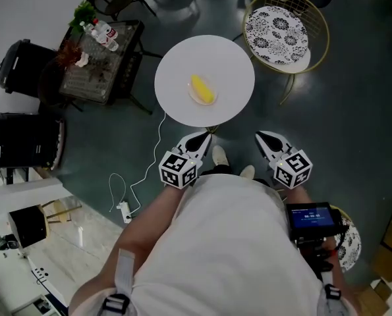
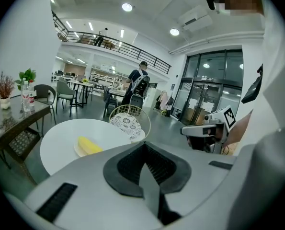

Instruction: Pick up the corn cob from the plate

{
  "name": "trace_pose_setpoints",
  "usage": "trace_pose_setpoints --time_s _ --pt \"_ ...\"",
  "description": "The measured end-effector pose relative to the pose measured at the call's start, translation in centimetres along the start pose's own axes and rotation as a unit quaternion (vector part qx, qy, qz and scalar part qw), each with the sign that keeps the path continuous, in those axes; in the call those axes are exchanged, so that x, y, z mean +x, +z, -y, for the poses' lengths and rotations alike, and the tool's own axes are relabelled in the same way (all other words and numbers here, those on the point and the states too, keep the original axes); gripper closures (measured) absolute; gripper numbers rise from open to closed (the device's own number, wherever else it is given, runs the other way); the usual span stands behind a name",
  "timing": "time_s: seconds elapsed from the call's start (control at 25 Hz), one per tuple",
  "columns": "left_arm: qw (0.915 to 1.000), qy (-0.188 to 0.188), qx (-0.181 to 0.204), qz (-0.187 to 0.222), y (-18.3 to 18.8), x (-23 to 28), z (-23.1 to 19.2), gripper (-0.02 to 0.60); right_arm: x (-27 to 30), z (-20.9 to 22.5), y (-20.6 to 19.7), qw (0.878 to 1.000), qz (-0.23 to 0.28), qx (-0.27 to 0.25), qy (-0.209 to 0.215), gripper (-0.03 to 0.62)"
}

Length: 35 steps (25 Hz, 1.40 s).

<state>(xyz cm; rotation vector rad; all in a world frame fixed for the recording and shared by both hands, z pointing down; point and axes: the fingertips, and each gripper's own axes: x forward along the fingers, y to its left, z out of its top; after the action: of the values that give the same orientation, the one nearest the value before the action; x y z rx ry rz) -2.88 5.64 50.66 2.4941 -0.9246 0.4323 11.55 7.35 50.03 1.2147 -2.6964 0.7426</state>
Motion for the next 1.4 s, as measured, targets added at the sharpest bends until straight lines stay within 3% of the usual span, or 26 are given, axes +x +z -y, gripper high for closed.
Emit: trace_pose_setpoints --time_s 0.32,0.8,1.04,1.4 --pt "0.9999 0.006 -0.007 0.006 1.9 1.2 -6.5 0.575 6.6 1.5 2.8 1.0 -0.01 -0.016 -0.003 0.586" --pt "0.9993 0.022 -0.028 0.01 2.2 0.4 -11.9 0.575 12.6 0.9 5.7 0.999 -0.021 -0.04 0.01 0.586" --pt "0.9982 0.038 -0.046 0.0 2.7 3.7 -13.4 0.575 14.6 4.2 6.2 0.998 -0.039 -0.038 0.034 0.586" --pt "0.996 0.062 -0.064 -0.001 2.3 2.3 -12.7 0.575 15.1 3.0 6.1 0.996 -0.05 -0.041 0.063 0.588"
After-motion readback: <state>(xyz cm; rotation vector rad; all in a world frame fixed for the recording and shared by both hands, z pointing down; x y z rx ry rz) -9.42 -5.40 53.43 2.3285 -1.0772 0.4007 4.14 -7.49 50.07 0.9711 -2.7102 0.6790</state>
